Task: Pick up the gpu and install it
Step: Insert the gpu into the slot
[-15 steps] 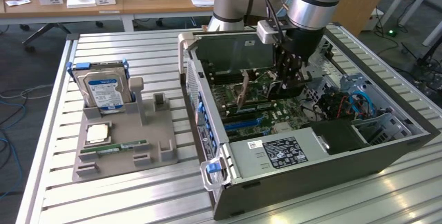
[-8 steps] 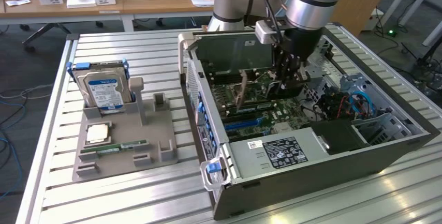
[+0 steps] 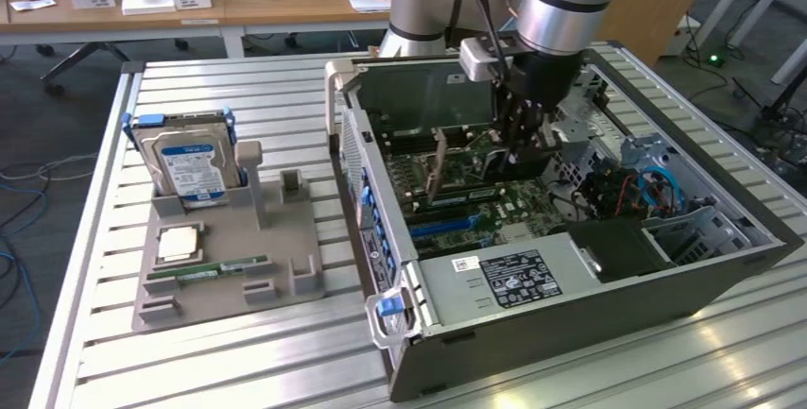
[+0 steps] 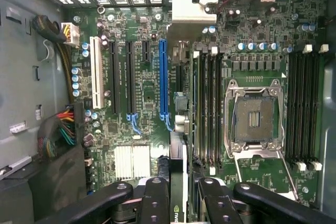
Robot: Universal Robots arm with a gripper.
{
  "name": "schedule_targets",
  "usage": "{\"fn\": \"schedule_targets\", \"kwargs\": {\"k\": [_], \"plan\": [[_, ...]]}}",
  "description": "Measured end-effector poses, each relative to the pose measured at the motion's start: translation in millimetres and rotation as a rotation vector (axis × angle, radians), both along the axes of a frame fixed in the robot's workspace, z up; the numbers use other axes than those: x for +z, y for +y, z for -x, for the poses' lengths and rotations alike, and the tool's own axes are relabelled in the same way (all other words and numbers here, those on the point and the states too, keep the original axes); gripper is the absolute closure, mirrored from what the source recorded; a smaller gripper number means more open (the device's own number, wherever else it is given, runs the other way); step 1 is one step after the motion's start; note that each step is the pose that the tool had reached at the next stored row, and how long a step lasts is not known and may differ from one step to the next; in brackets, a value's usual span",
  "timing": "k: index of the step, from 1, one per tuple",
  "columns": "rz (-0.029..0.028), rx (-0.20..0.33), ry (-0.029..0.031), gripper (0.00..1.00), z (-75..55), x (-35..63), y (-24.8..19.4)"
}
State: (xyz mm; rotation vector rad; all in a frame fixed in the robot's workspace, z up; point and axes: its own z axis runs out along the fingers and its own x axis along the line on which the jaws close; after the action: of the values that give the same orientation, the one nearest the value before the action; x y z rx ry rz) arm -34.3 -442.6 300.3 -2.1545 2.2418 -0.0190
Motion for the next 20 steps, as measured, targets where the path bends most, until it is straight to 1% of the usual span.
{"fn": "schedule_targets", "kwargs": {"k": [1, 5, 13, 17, 20], "plan": [[0.0, 0.0, -0.001, 0.74, 1.0, 0.0, 0.0], [-0.0002, 0.0, -0.0021, 0.74, 2.4, -0.6, -0.1], [0.0, 0.0, -0.0021, 0.74, 3.5, -1.1, -5.5], [0.0001, 0.0, -0.002, 0.74, 4.3, -3.0, -5.7], [0.0014, 0.0, -0.0021, 0.74, 4.7, -6.3, -5.7]]}}
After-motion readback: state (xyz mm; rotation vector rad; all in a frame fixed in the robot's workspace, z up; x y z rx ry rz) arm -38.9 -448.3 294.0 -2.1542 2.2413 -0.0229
